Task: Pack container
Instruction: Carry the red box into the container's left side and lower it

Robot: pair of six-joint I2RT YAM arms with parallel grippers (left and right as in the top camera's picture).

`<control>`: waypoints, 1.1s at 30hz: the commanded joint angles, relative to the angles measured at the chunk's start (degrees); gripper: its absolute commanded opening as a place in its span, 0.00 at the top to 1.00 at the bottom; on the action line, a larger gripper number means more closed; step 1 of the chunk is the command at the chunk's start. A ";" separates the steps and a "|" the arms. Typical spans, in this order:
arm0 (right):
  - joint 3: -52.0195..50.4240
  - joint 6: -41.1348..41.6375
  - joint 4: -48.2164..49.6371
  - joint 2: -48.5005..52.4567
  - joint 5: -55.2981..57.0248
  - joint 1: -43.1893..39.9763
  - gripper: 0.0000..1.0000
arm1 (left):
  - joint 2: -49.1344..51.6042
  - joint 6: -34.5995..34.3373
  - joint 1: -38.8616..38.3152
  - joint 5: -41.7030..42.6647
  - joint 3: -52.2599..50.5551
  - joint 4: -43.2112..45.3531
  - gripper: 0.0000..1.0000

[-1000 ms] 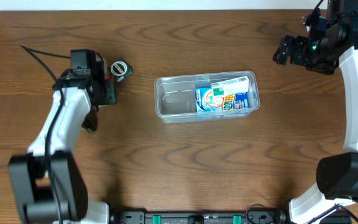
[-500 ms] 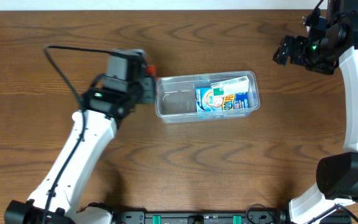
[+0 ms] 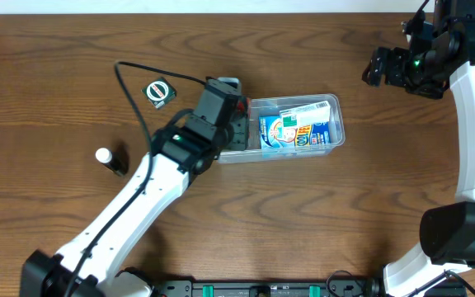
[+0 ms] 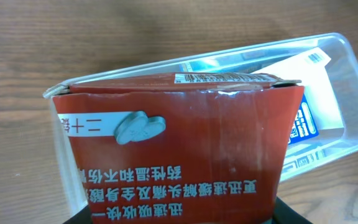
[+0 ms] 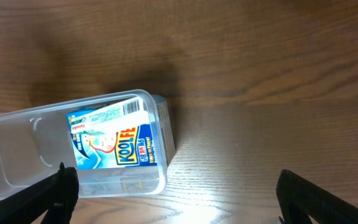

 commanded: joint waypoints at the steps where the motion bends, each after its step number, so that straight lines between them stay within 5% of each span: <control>1: 0.68 0.79 -0.02 -0.15 -0.26 0.46 0.01 | 3.61 -2.56 -0.68 -1.84 1.16 1.36 0.56; 33: 0.68 0.81 -0.02 -0.15 -0.26 0.46 0.01 | 16.90 -5.92 -0.72 -1.33 1.16 5.07 0.55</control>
